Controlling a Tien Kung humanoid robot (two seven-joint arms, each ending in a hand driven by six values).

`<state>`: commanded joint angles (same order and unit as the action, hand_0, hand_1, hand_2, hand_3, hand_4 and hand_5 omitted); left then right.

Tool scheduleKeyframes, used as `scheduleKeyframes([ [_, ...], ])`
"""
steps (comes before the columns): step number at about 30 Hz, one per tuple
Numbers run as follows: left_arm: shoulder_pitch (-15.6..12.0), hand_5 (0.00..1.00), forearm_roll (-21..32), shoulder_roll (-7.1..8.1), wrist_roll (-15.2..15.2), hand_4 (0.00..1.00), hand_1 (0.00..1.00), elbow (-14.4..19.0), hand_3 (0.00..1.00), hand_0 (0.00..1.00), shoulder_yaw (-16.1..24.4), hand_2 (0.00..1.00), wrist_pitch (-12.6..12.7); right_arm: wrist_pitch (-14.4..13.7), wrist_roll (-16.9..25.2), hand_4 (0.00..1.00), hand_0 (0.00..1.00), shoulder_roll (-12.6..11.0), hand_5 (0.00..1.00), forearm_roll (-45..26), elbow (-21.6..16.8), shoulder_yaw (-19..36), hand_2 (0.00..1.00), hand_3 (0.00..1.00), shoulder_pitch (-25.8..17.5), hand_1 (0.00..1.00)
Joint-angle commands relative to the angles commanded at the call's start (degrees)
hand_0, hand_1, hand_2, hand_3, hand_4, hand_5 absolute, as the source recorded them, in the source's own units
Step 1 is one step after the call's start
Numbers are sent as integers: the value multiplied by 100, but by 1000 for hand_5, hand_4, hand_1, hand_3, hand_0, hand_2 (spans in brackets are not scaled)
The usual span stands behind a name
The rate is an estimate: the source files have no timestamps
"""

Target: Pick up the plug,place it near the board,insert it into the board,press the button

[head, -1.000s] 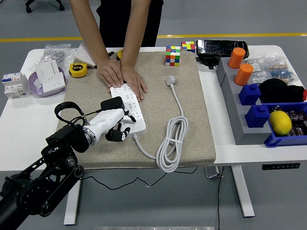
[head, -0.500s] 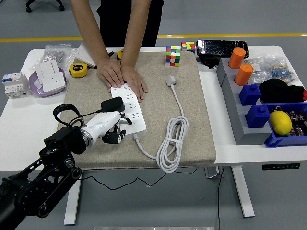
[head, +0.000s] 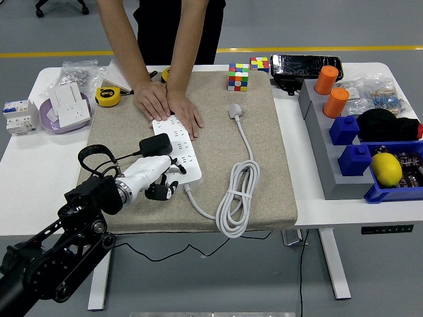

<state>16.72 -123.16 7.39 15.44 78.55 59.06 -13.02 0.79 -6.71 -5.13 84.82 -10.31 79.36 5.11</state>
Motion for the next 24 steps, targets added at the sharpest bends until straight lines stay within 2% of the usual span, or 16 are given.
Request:
scheduleKeyframes([
  [8,-21,2,-9,-44,-121,504,34,238,650,190,370,155,152,0,-4,998,818,1,798,0,0,-5,740,758,-9,744],
  [12,41,2,24,-87,-292,504,34,279,650,190,608,155,388,-1,-3,998,818,-2,798,-7,0,-11,740,758,-5,744],
  [13,77,2,41,-115,-397,504,34,224,650,190,708,155,533,0,-4,998,818,-1,798,-7,0,-9,740,758,0,744],
  [14,99,2,42,-134,-465,633,146,183,572,243,770,221,642,-1,-3,998,818,-1,798,-13,0,-14,740,757,2,745],
  [19,229,2,311,-296,-618,633,146,-137,572,243,1135,221,782,-1,-7,998,818,4,798,-24,0,-16,740,757,8,745],
  [20,251,25,366,-326,-654,829,299,-213,424,331,1181,296,822,-1,-6,998,818,4,797,-28,0,-17,740,757,7,745],
  [24,312,25,726,-438,-806,829,299,-575,424,331,1298,296,956,-2,-8,998,818,4,797,-35,0,-20,740,757,12,745],
])
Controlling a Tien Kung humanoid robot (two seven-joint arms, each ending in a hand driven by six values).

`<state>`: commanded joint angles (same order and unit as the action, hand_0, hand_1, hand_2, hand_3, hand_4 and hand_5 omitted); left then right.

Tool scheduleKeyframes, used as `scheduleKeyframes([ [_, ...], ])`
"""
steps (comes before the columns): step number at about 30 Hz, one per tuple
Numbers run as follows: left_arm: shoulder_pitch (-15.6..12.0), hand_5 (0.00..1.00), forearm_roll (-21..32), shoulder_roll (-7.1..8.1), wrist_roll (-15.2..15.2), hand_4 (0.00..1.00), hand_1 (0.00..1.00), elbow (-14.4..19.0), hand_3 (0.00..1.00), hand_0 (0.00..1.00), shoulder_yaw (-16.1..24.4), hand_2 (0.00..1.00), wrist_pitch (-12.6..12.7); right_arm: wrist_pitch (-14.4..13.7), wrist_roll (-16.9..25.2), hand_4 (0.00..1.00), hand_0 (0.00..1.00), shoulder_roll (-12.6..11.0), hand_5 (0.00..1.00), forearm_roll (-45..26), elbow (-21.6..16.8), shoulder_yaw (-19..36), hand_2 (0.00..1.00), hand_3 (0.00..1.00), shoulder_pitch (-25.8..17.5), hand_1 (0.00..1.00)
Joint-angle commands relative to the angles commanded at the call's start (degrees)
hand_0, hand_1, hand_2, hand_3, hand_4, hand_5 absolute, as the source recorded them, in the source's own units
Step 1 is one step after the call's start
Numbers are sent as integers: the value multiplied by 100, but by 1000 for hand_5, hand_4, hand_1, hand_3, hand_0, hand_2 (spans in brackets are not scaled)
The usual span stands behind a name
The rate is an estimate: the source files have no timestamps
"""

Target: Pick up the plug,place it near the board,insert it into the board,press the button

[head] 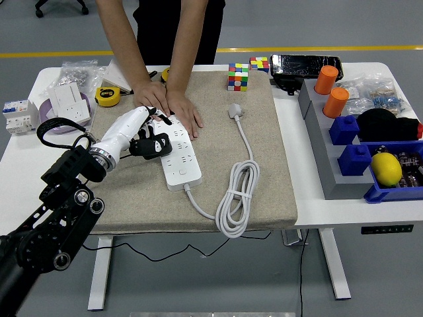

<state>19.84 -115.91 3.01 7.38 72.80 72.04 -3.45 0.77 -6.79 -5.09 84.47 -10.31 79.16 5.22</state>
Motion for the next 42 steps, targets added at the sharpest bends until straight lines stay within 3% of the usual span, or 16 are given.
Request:
scheduleKeyframes([
  [1,7,25,98,-32,-41,829,299,-115,424,331,24,296,32,-2,4,998,818,1,797,-11,0,-5,740,757,4,745],
  [2,12,211,165,-52,-64,988,714,-185,572,630,41,585,45,-1,3,998,818,1,797,-8,0,-6,740,757,7,745],
  [7,41,211,194,-130,-86,988,714,-459,572,630,125,585,52,-1,5,998,818,4,797,-18,0,-14,740,757,21,745],
  [8,53,374,167,-146,-79,998,881,-512,787,808,153,799,42,-1,3,998,818,2,797,-16,0,-11,740,757,21,745],
  [13,81,374,120,-182,-73,998,881,-636,787,808,223,799,46,-2,3,998,818,-2,797,-20,0,-12,740,757,20,745],
  [14,85,392,110,-186,-73,998,950,-654,841,889,234,871,48,-2,4,998,818,-1,797,-21,0,-14,740,757,20,745],
  [30,113,377,-199,-238,-42,998,911,-1029,819,869,291,840,-12,2,2,998,818,-10,798,-5,0,-28,740,757,19,745],
  [42,62,359,-278,-194,-28,998,878,-571,804,834,270,807,5,5,3,998,819,-9,798,0,0,-40,740,757,-7,745],
])
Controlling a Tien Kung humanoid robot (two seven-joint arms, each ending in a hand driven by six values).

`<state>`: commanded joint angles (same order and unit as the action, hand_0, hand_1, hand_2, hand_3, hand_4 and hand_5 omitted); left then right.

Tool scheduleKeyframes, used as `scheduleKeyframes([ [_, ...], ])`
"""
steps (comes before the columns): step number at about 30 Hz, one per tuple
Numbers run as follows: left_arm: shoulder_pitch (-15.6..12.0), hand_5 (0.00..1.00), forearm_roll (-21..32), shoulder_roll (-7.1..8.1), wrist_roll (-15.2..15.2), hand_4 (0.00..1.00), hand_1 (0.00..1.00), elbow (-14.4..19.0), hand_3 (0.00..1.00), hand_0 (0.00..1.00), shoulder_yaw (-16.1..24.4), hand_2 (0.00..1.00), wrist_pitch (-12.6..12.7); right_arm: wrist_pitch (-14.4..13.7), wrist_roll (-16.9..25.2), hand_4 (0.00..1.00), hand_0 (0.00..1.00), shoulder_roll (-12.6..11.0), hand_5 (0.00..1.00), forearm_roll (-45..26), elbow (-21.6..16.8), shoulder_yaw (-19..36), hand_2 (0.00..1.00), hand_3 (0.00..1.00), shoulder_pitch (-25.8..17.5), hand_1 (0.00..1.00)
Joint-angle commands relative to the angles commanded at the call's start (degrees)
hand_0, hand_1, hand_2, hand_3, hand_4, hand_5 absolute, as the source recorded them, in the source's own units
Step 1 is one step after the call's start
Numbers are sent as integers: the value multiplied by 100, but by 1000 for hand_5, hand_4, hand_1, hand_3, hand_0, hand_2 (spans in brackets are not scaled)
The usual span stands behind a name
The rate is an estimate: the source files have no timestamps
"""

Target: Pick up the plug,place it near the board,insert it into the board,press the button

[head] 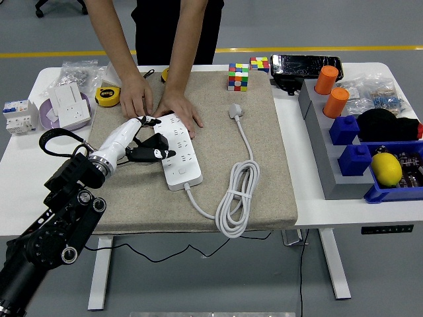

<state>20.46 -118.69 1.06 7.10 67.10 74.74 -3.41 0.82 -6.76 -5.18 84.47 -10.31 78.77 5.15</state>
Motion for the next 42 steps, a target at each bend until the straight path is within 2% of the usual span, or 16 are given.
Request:
scheduleKeyframes([
  [6,4,349,-24,0,1,998,879,217,798,831,-4,805,3,0,1,998,819,-2,797,0,0,-5,740,757,-1,745],
  [10,30,341,-45,-5,5,998,877,209,796,825,-3,801,-1,-1,-4,998,818,-2,797,2,0,0,740,757,1,744],
  [13,61,341,-69,-23,-4,998,877,87,796,825,11,801,25,-2,-2,998,818,-5,797,-12,0,-8,740,757,8,744],
  [19,161,328,-421,-103,-5,998,872,-457,796,813,83,791,89,-2,0,998,817,-4,796,-22,0,-9,740,757,25,744],
  [20,165,283,-473,-106,-3,998,824,-521,774,784,88,752,94,-3,2,998,818,-4,797,-27,0,-11,740,757,28,745],
  [21,164,283,-501,-106,-4,998,824,-570,774,784,86,752,106,-4,4,998,818,-4,797,-32,0,-13,740,757,30,745],
  [25,159,283,-675,-106,-4,998,824,-703,774,784,47,752,310,-4,-1,998,818,-8,797,-19,0,1,740,757,23,745],
  [26,164,222,-698,-106,-10,998,742,-734,680,710,36,676,371,-3,-3,998,818,-8,797,-15,0,3,740,757,21,744],
  [29,165,222,-695,-106,-20,998,742,-776,680,710,1,676,520,-3,-1,998,818,-7,797,-21,0,-3,740,757,27,744],
  [31,163,222,-697,-106,-47,998,742,-779,680,710,-28,676,710,-4,4,998,818,-4,797,-28,0,-7,740,757,36,744],
  [32,165,158,-715,-106,-51,819,510,-781,539,489,-37,483,771,-5,7,998,818,-4,797,-34,0,-12,740,757,39,744],
  [37,184,158,-886,-106,-30,819,510,-823,539,489,-61,483,840,-6,6,998,818,-6,797,-30,0,-5,740,757,42,744],
  [38,181,139,-898,-106,-32,708,425,-824,533,412,-74,442,849,-6,4,998,817,-6,797,-23,0,1,740,757,40,744],
  [42,180,139,-978,-106,-38,708,425,-833,533,412,-85,442,844,-4,2,998,817,-5,797,-14,0,4,740,757,34,744],
])
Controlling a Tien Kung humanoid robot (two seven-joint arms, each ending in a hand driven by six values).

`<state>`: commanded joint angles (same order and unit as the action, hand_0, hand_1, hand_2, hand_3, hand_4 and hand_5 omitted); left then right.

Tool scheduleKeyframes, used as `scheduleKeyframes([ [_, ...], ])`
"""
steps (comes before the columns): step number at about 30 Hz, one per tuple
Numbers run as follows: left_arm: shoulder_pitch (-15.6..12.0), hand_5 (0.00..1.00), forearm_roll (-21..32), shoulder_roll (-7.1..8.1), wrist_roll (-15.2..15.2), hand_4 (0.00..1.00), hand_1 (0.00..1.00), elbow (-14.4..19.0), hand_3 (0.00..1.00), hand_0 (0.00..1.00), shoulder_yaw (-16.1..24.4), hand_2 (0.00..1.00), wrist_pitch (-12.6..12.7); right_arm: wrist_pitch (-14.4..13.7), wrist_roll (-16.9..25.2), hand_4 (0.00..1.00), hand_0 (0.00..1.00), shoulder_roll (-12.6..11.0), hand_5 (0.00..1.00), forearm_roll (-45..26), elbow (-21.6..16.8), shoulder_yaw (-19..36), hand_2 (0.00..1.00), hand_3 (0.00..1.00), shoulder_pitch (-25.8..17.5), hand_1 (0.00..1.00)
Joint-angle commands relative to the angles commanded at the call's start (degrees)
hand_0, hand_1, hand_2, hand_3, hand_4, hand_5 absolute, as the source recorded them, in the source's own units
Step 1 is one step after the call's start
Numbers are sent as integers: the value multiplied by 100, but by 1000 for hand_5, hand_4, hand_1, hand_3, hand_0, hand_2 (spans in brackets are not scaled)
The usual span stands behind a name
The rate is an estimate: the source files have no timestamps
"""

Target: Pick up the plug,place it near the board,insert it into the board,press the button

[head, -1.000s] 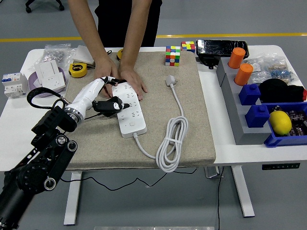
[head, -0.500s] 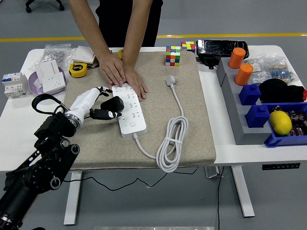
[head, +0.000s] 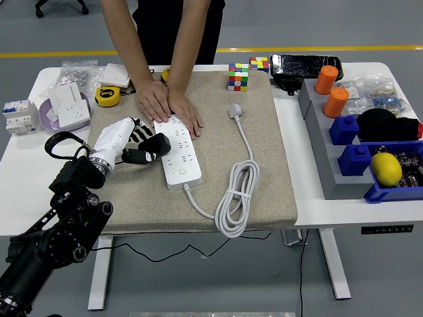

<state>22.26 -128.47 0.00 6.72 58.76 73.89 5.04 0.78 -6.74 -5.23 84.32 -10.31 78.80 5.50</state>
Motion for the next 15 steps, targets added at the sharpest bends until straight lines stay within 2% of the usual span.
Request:
scheduleKeyframes([
  [1,0,139,-3,0,-3,708,425,0,533,412,3,442,1,0,1,998,817,0,797,2,0,-1,740,757,-2,744],
  [2,0,118,-9,0,-7,667,417,2,537,407,5,438,6,1,1,998,818,0,796,3,0,-3,740,757,-4,744],
  [15,2,101,-75,0,-10,674,424,24,542,407,-5,449,-32,4,-2,998,818,-3,796,25,0,-3,740,756,-18,744],
])
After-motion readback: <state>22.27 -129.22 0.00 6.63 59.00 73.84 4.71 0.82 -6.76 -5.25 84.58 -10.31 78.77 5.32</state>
